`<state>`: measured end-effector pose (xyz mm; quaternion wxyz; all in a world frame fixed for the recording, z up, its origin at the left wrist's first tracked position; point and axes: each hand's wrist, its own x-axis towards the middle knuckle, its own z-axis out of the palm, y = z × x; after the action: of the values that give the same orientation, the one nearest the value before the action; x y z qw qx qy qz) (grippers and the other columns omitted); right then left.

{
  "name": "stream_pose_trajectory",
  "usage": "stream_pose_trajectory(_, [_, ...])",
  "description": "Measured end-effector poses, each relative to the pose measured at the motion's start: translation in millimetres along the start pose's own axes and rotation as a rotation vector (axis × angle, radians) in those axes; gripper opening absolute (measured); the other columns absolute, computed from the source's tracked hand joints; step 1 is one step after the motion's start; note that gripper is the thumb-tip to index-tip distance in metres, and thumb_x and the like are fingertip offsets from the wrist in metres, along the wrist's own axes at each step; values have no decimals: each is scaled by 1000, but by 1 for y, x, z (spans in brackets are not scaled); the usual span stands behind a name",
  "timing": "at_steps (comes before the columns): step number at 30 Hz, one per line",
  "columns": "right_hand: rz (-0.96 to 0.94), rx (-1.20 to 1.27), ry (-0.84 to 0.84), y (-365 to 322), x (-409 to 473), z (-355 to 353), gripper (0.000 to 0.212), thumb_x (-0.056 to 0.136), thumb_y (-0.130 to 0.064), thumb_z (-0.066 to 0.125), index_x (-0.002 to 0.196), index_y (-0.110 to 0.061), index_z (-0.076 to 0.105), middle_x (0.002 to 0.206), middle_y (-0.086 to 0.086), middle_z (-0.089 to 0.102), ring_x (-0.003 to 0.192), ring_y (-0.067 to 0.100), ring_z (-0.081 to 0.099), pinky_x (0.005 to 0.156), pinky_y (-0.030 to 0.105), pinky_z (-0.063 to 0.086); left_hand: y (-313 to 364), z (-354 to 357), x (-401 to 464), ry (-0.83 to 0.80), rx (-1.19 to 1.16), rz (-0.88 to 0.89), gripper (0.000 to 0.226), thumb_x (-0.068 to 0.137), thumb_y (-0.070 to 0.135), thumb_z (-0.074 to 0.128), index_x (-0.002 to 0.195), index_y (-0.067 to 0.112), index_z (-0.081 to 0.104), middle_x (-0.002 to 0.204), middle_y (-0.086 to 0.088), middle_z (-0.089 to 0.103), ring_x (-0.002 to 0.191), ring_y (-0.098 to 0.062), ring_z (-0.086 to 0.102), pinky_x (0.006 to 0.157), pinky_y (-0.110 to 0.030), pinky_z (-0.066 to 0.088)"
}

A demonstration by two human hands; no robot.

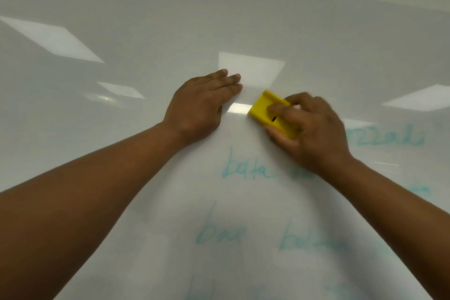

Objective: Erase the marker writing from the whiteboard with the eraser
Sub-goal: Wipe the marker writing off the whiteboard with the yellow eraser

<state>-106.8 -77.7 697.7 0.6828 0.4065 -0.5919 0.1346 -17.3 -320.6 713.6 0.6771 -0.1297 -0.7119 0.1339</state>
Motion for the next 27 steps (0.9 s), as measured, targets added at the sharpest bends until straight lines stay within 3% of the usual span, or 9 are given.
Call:
stream_pose_trajectory(2, [-102, -50, -23, 2, -7, -1, 41, 90, -57, 58, 116, -29, 72, 115, 3, 66, 86, 31, 59, 68, 36, 50, 2, -1, 0, 19, 0, -3, 50, 92, -2, 51, 136, 17, 65, 146, 2, 57, 140, -21, 51, 105, -39, 44])
stream_pose_trajectory(7, [340, -10, 123, 16, 13, -10, 46, 86, -53, 60, 118, -21, 69, 138, 2, 58, 107, 36, 58, 82, 45, 52, 12, -2, 3, 61, 10, -24, 43, 89, -3, 54, 125, 12, 72, 136, -3, 66, 129, -27, 60, 94, -42, 50])
stream_pose_trajectory(10, [21, -47, 21, -4, -6, -3, 48, 88, -43, 51, 124, -14, 65, 154, 2, 50, 101, 38, 59, 78, 44, 54, 14, -1, 3, 37, 26, 11, 43, 89, -6, 56, 127, 7, 70, 135, -9, 66, 127, -33, 61, 95, -45, 51])
stream_pose_trajectory(12, [-46, -69, 11, 11, -10, -9, 54, 91, -44, 47, 133, -15, 63, 157, 1, 47, 101, 39, 60, 79, 44, 56, 11, -2, 2, 11, 35, 77, 46, 91, -8, 54, 134, 5, 65, 138, -12, 64, 129, -35, 59, 99, -46, 49])
stream_pose_trajectory(16, [315, -64, 97, 37, 7, -16, 55, 93, -50, 45, 142, -26, 55, 163, -9, 37, 113, 39, 54, 84, 43, 50, 11, -3, 8, -91, 28, 173, 62, 89, -15, 47, 146, 8, 53, 154, -10, 48, 145, -34, 42, 112, -47, 41])
stream_pose_trajectory(20, [-106, -52, 66, -2, -15, 1, 42, 98, -36, 55, 139, -30, 59, 155, -2, 50, 88, 38, 56, 73, 41, 53, 12, -1, 8, -85, -12, 136, 62, 88, -16, 49, 148, 3, 49, 156, -13, 44, 146, -32, 40, 117, -46, 38])
stream_pose_trajectory(22, [-183, -30, 86, 7, -17, 1, 36, 96, -32, 60, 131, -28, 58, 148, 2, 57, 82, 37, 56, 74, 42, 53, 11, 1, 5, -60, -35, 98, 55, 92, -14, 50, 146, 1, 51, 154, -14, 47, 144, -32, 43, 117, -47, 39])
stream_pose_trajectory(25, [219, 24, 184, 34, 1, -8, 38, 93, -32, 61, 130, -25, 62, 148, 2, 57, 92, 42, 58, 85, 42, 51, 11, 2, 3, -51, -61, 87, 51, 94, -12, 49, 143, 1, 55, 152, -12, 50, 143, -31, 45, 116, -46, 39])
stream_pose_trajectory(27, [234, 21, 178, 25, 4, -4, 39, 93, -25, 63, 131, -18, 64, 149, 10, 56, 96, 45, 58, 91, 40, 42, 11, 1, 4, -52, -66, 80, 51, 94, -12, 49, 143, 2, 55, 152, -11, 51, 143, -30, 46, 117, -44, 38])
